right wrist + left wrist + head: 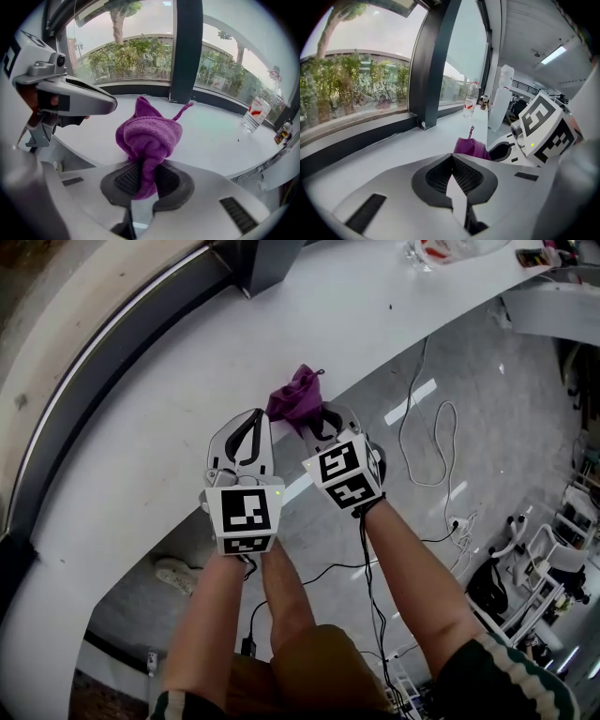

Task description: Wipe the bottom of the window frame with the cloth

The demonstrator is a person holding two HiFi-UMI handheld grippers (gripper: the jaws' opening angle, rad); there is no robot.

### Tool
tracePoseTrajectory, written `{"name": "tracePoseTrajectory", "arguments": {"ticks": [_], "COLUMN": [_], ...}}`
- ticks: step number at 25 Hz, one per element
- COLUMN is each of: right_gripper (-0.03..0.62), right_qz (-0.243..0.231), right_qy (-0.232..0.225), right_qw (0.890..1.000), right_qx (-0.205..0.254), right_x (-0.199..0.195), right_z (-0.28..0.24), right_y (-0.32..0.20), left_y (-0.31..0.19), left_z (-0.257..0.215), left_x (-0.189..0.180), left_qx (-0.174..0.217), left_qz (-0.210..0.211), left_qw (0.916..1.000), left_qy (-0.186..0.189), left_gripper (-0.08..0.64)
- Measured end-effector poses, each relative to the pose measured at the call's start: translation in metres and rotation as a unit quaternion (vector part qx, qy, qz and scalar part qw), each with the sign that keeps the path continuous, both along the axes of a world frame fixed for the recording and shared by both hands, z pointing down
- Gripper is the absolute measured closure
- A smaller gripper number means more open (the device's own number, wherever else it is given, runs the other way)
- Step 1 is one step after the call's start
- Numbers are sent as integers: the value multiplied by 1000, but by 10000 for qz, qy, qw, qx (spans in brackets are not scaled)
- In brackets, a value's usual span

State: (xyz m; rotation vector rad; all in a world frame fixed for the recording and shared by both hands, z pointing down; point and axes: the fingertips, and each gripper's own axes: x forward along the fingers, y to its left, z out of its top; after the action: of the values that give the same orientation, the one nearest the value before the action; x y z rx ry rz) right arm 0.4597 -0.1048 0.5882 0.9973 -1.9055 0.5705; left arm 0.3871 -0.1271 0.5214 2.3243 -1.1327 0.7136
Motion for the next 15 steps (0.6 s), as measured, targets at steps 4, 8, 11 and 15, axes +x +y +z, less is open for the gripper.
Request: {"name": "tracePoseTrajectory", "arguments": {"ticks": [4, 8, 11, 15], "right_gripper": [529, 529, 529, 529], "right_qz": [150, 394, 502, 610], "right_qy": [49, 25, -30, -208], "right_qw": [9999, 9991, 9984, 9974], "right_qx": [35, 139, 239, 314], "right_x": [2, 1, 2, 1], "right_z": [1, 1, 1, 1], "right_y": [1, 1, 1, 2], "left_y": [14, 26, 25, 21], "left_z": [-4, -9, -14, -12], "left_x": [2, 3, -1, -12], "left_qx": [-12, 3, 134, 150], "left_qz": [167, 372, 338, 166], "left_qw": [9998, 9990, 9989, 9995], "left_qy": [123, 256, 294, 219], "left_gripper": [551, 551, 551, 551]}}
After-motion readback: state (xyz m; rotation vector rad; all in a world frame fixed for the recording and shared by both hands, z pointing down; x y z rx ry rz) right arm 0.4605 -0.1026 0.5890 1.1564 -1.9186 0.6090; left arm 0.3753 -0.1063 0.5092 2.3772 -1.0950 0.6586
